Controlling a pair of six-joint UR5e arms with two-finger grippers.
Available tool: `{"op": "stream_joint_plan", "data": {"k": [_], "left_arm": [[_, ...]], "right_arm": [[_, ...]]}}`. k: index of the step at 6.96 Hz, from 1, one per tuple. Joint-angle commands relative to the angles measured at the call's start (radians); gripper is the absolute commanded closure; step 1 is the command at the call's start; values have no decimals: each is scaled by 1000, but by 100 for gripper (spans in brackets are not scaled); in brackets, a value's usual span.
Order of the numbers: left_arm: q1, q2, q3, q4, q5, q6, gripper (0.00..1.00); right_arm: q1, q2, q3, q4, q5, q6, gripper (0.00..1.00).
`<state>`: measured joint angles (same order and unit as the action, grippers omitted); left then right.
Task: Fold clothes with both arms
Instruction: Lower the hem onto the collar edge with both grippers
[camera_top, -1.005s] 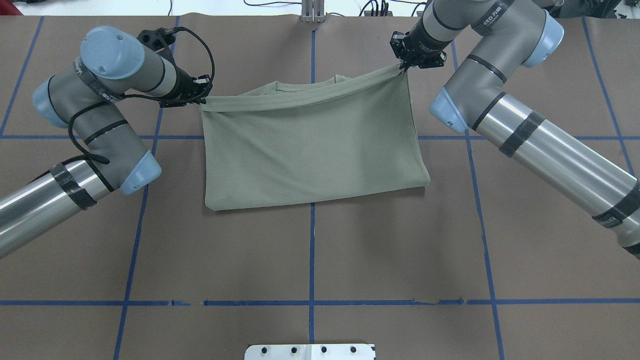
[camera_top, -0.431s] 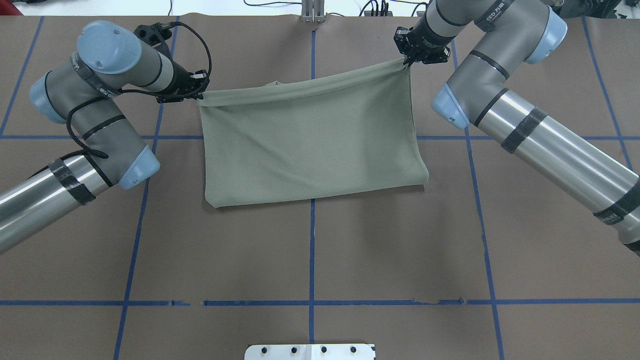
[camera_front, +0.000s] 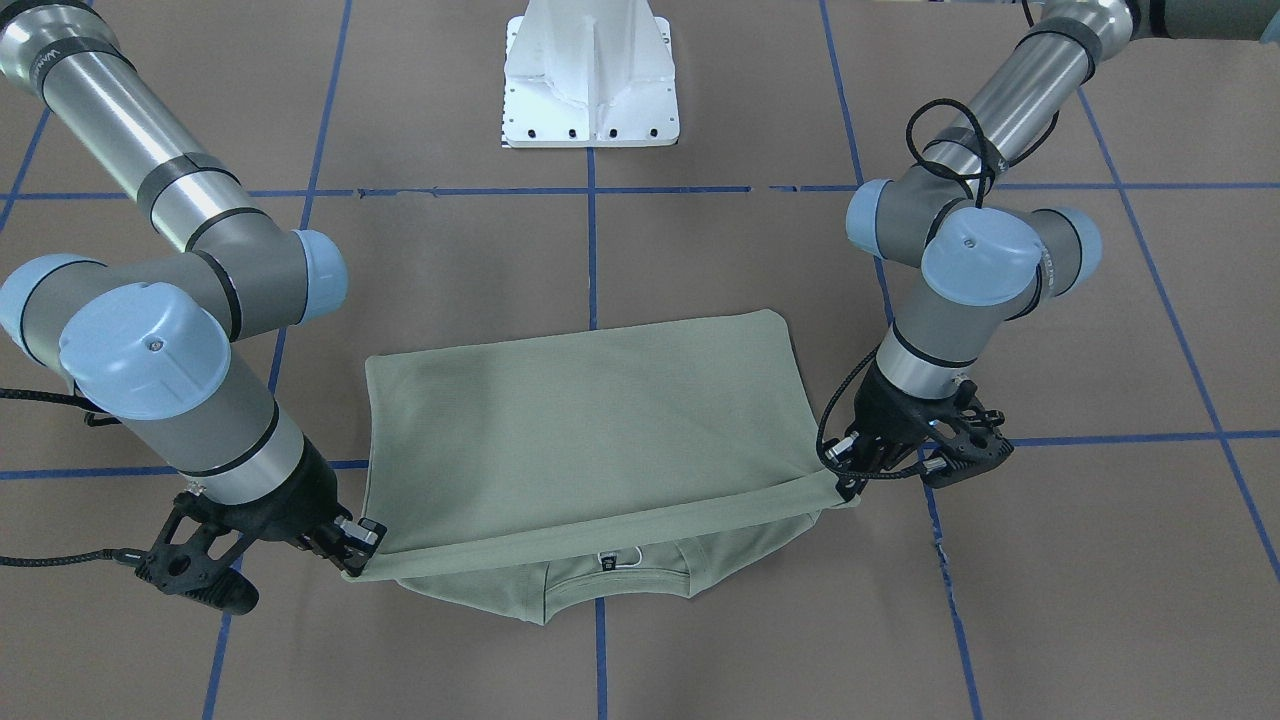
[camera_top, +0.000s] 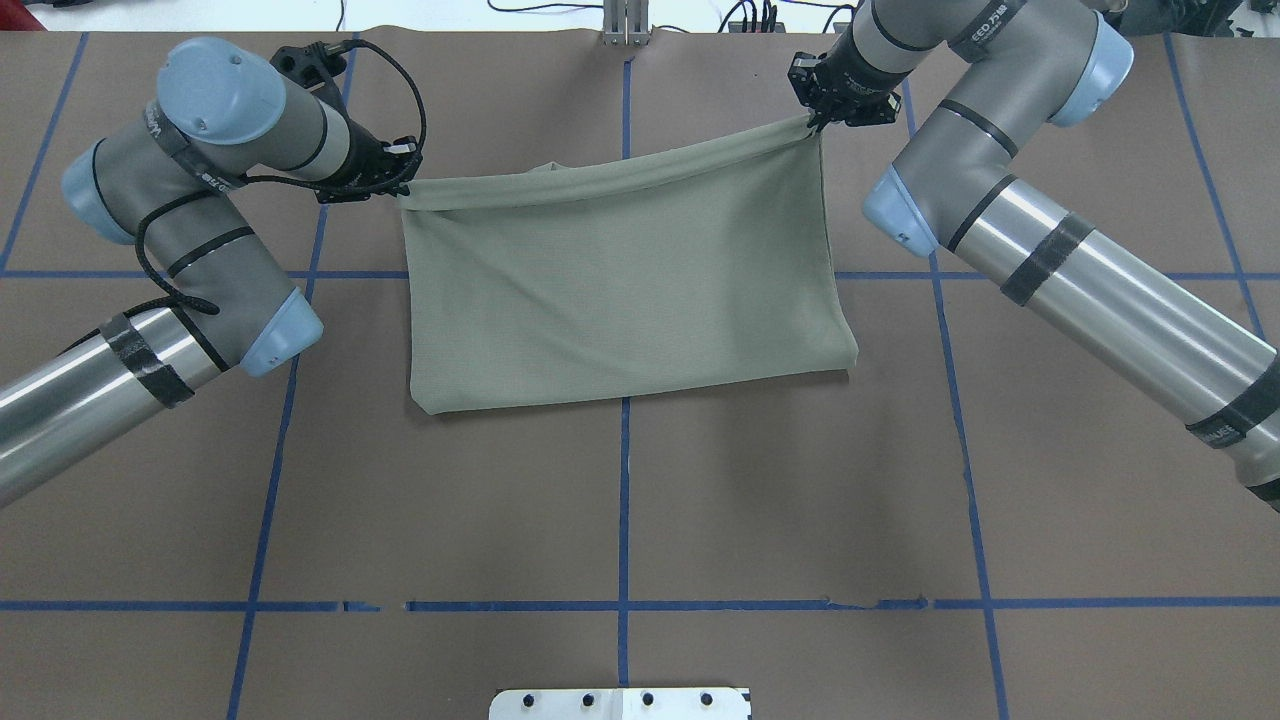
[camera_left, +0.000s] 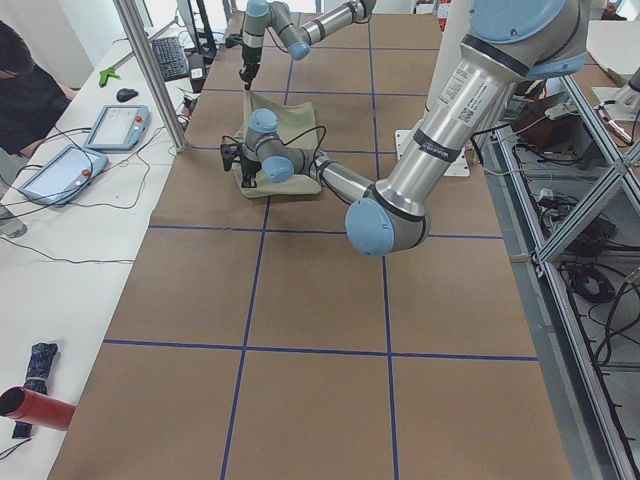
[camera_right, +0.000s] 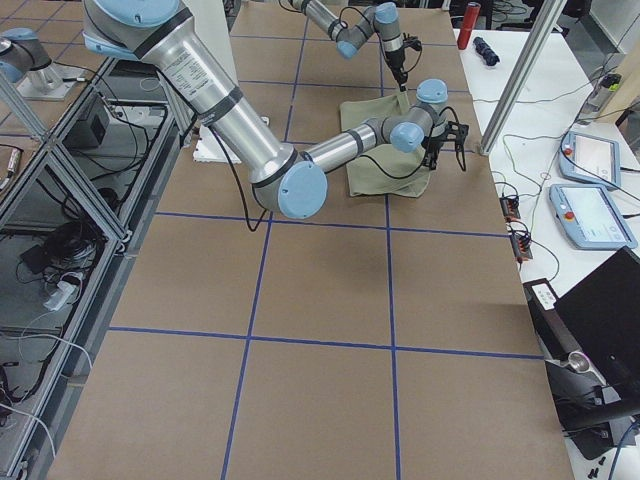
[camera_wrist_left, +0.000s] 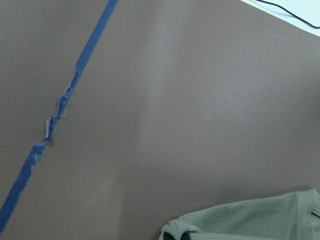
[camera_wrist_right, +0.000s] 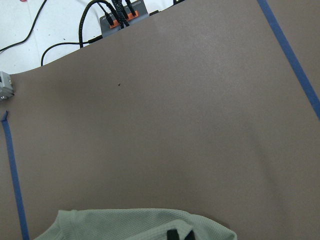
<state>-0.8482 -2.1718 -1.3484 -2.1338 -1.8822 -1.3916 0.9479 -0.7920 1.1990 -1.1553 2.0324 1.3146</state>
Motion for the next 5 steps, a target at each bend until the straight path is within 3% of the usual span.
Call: {"op": "stream_joint_plan", "data": {"k": [1, 5], "left_arm": [[1, -2, 2, 0, 0, -1, 100], [1, -3, 2, -2, 0, -3, 100]], "right_arm": [[0, 2, -7, 0, -21, 0, 100], [-3, 25, -32, 0, -35, -3, 100]]}}
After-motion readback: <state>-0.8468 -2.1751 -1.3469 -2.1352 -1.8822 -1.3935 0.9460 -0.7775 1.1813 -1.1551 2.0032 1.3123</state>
